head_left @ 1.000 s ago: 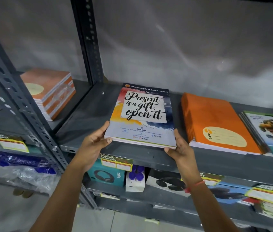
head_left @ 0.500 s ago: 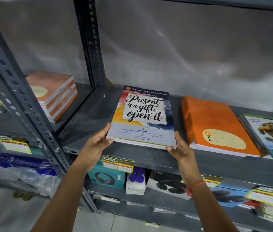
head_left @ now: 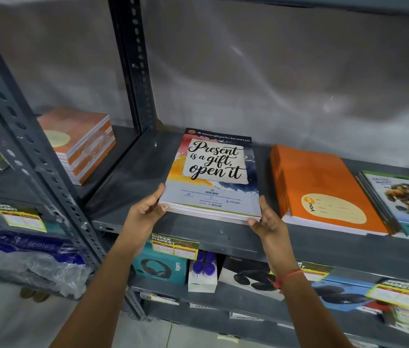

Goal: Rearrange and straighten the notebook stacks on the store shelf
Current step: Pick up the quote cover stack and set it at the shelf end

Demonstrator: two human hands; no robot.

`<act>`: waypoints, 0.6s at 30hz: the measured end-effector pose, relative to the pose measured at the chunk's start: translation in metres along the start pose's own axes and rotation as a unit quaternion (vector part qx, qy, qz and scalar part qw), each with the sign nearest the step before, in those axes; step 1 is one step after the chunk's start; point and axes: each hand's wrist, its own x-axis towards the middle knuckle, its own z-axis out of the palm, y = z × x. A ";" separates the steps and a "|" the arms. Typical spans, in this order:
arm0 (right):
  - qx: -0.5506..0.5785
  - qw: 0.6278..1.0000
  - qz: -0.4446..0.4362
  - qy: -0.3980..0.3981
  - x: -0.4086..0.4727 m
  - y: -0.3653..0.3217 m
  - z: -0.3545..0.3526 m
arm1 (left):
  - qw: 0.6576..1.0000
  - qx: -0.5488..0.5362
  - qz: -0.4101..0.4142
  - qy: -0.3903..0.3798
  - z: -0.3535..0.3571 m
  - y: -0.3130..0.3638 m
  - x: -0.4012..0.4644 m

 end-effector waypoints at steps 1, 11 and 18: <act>0.001 1.000 0.003 0.004 0.000 0.000 0.000 | 1.000 0.000 0.000 0.001 0.001 0.001 0.000; -0.034 0.996 0.007 0.080 0.000 0.000 0.008 | 0.995 -0.036 0.005 0.090 0.009 0.001 0.001; -0.045 0.994 0.014 0.100 -0.004 -0.007 0.010 | 0.991 -0.048 0.001 0.126 0.010 0.006 -0.001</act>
